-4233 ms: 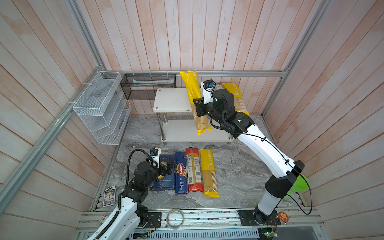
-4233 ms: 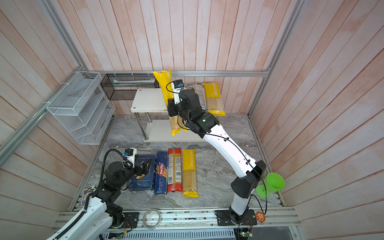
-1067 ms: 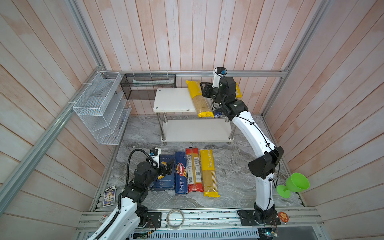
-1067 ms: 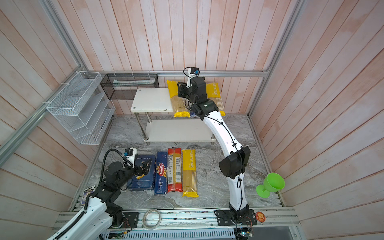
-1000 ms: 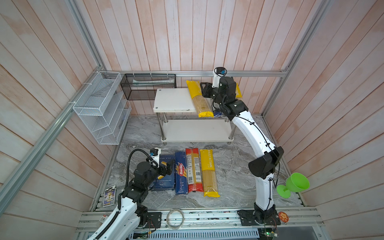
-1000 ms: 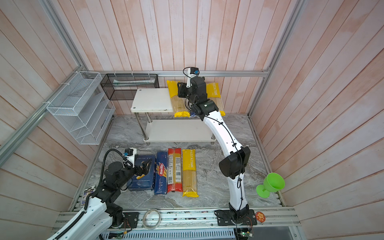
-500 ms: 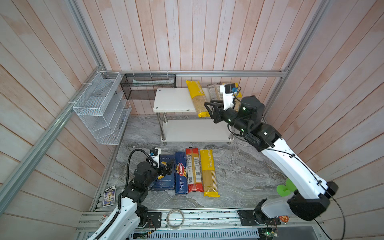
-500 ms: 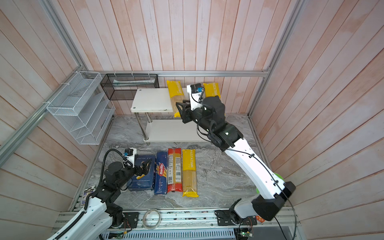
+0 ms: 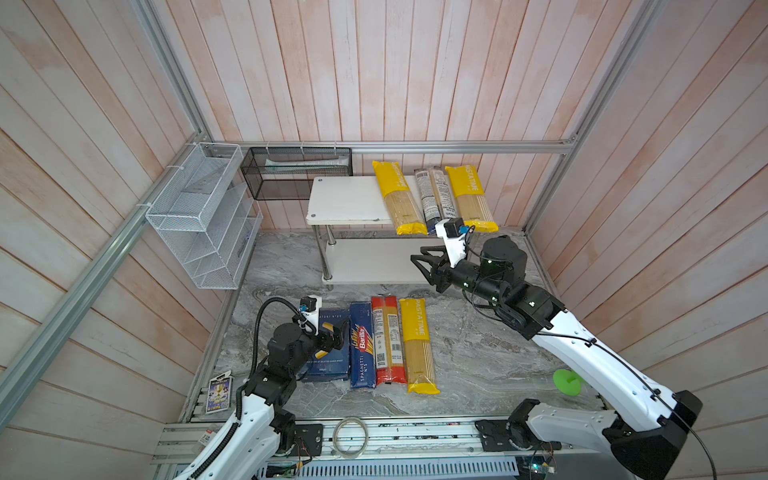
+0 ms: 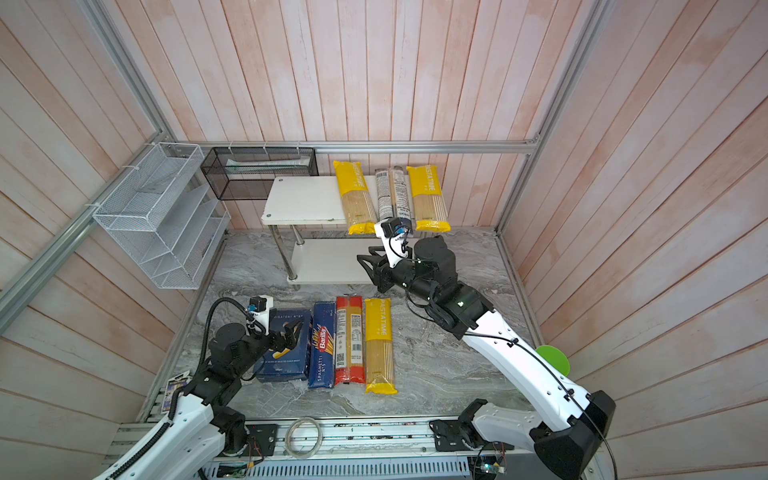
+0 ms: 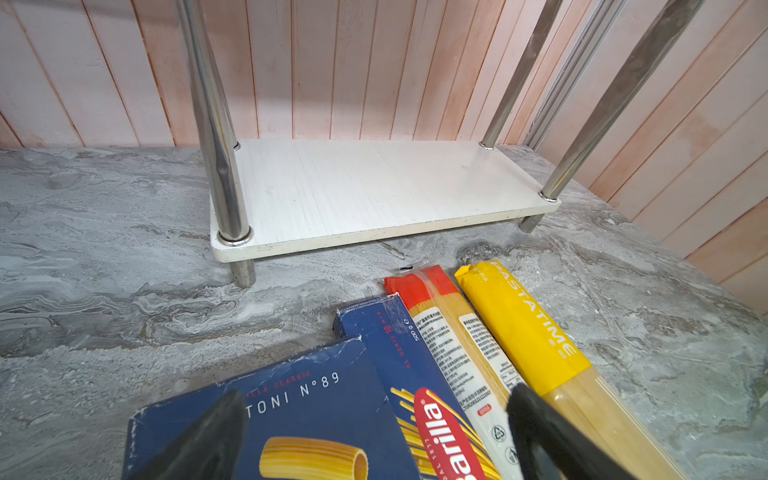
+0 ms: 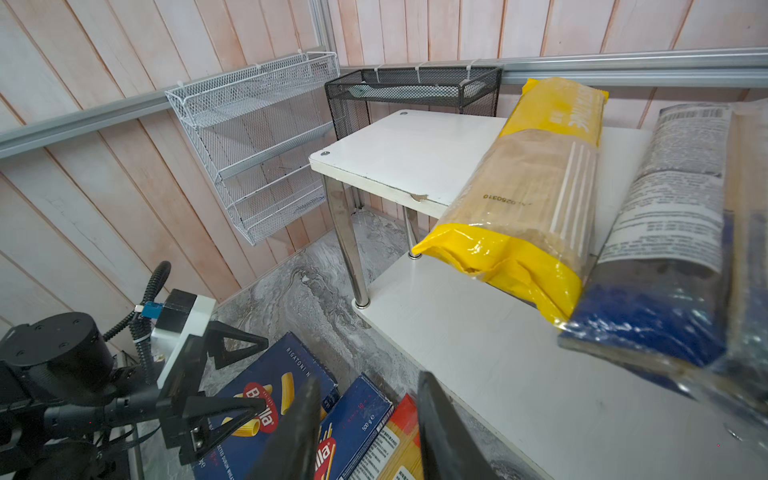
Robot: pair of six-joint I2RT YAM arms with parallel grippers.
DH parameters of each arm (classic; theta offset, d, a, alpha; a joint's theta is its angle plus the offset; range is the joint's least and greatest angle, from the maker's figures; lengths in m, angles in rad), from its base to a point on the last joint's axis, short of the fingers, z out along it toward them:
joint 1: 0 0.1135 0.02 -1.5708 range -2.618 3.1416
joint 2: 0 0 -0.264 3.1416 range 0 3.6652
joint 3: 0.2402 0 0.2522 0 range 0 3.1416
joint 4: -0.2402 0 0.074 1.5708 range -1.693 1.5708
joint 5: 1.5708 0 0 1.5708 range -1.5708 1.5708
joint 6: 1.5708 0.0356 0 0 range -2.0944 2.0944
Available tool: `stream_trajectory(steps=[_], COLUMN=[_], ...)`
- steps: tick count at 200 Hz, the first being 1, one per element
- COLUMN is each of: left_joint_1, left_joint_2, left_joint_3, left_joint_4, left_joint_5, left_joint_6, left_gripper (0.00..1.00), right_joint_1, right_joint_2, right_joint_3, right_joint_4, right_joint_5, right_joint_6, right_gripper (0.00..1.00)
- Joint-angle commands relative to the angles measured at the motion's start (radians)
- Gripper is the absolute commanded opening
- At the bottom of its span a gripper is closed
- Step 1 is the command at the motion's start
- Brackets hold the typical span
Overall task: Place and organize the pasta boxes and bags onto the shelf
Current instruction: 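Withdraw the open right gripper from the shelf toward the table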
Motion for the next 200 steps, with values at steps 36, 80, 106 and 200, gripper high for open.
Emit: stream_trajectory(steps=[36, 80, 106, 200], left_joint_1=[-0.005, -0.005, -0.004, -0.004], left_joint_2=[-0.002, -0.006, -0.006, -0.012], left_joint_3=[0.0, 0.0, 0.0, -0.001], left_joint_4=[0.005, 0.003, 0.004, 0.004], left_joint_5=[-0.002, -0.003, -0.003, -0.003], left_joint_6=[0.01, 0.009, 0.009, 0.009], left_gripper=[1.0, 1.0, 1.0, 1.0], right_joint_1=[0.0, -0.001, -0.003, -0.008], right_joint_2=[0.091, 0.129, 0.155, 0.295], right_joint_3=[0.061, 0.097, 0.121, 0.245], right_joint_4=[0.027, 0.038, 0.039, 0.02], right_joint_5=[-0.07, -0.052, -0.057, -0.099], right_joint_6=[-0.056, -0.087, -0.097, -0.114], right_gripper=[0.4, 0.4, 0.4, 0.4])
